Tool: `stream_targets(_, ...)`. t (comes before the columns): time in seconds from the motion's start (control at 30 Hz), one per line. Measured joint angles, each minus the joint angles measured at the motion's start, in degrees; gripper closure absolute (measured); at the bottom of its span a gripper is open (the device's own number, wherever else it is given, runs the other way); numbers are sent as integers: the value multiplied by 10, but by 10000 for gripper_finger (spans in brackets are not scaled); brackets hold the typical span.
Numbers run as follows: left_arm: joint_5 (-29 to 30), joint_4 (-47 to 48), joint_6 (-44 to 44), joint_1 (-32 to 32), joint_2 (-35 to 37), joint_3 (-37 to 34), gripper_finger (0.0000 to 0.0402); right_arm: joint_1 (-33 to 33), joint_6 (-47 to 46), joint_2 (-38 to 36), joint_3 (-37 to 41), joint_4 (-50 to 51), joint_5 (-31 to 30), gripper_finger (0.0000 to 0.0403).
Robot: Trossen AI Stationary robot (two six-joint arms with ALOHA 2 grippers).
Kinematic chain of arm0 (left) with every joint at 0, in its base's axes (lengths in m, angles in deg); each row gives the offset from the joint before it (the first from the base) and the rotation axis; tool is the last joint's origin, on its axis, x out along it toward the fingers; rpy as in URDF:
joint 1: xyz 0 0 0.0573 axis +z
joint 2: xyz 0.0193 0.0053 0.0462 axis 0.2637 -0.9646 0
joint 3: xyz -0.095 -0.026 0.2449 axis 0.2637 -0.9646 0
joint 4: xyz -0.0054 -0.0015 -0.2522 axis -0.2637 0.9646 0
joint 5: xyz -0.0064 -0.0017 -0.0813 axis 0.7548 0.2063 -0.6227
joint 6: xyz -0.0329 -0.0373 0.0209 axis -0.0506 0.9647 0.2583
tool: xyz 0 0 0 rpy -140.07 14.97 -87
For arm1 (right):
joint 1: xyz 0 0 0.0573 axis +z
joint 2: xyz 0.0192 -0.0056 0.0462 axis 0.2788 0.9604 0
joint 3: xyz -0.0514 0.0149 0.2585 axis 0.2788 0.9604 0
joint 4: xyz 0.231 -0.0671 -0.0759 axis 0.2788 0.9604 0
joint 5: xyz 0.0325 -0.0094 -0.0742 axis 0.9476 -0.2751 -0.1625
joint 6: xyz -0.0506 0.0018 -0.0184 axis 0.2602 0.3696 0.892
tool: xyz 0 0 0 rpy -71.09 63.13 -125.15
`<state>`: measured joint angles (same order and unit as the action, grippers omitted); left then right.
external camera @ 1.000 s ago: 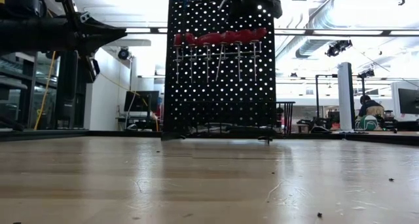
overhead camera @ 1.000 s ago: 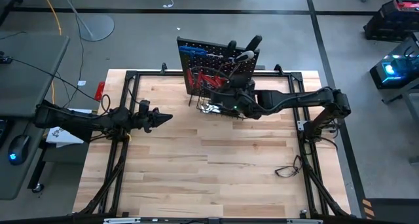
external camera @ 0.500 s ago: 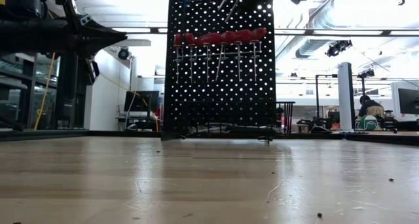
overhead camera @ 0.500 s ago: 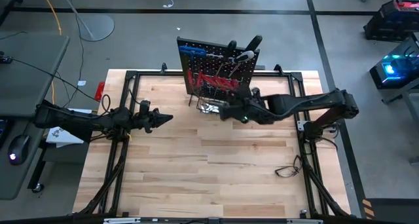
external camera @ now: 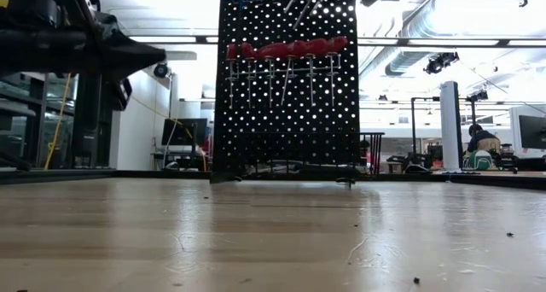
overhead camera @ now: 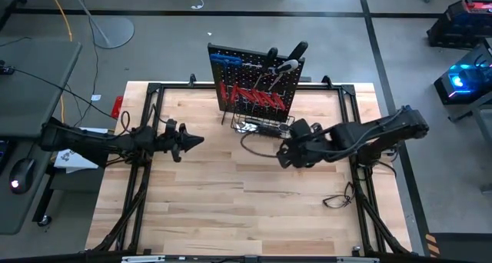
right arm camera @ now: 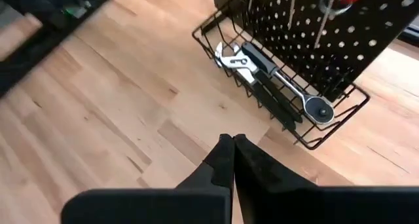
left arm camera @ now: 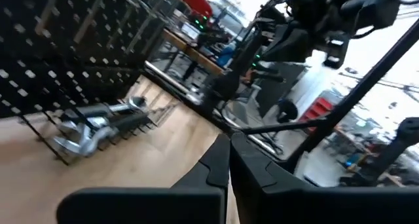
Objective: Hang tools onto peg board
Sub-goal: Put the safety goggles into the wire basket on the peg board
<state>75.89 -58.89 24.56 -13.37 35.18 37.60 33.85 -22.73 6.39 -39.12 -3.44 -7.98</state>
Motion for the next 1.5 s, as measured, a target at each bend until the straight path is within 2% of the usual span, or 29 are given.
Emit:
stream_targets(0.13, -3, -2, -25, 27, 1, 0, 401, 0, -3, -44, 18, -1, -2, 403)
stream_targets(0.2, -5, -6, -26, 41, 1, 0, 401, 4, -21, -76, 55, -16, -3, 403)
stream_targets(0.27, -6, -4, -31, 49, 1, 0, 401, 13, -35, -118, 117, -74, -1, 403)
stream_targets(0.37, -6, -5, -50, 51, 1, 0, 401, 25, -36, -184, 246, -231, 9, 403)
stream_targets(0.43, -6, -5, -62, 51, 1, 0, 401, 25, -1, -219, 341, -365, 27, 403)
stream_targets(0.53, -4, -4, -66, 51, 1, 0, 401, -6, 84, -247, 477, -582, 62, 403)
stream_targets(0.63, -4, -4, -62, 51, 1, 0, 401, -51, 193, -249, 589, -774, 131, 403)
stream_targets(0.7, -3, -4, -63, 51, 1, 0, 401, -79, 214, -249, 649, -855, 157, 403)
stream_targets(0.83, -3, -4, -62, 51, 1, 0, 401, -116, 234, -260, 756, -993, 160, 403)
stream_targets(0.9, -2, -4, -62, 51, 1, 0, 401, -128, 243, -266, 799, -1054, 187, 403)
stream_targets(1.0, -2, 1, -62, 51, 1, 0, 401, -135, 300, -272, 835, -1083, 229, 403)
stream_targets(1.1, -2, 5, -62, 51, 1, 0, 401, -135, 368, -271, 857, -1056, 252, 403)
stream_targets(1.2, -2, 8, -62, 50, 1, 0, 401, -135, 396, -271, 854, -1028, 276, 403)
stream_targets(1.33, -2, 12, -62, 50, 0, 0, 401, -135, 367, -274, 851, -1034, 325, 403)
stream_targets(1.43, -2, 13, -62, 50, 0, 0, 401, -131, 304, -288, 831, -1020, 418, 403)
stream_targets(1.5, -2, 13, -62, 50, 0, 0, 401, -116, 295, -303, 783, -954, 469, 403)
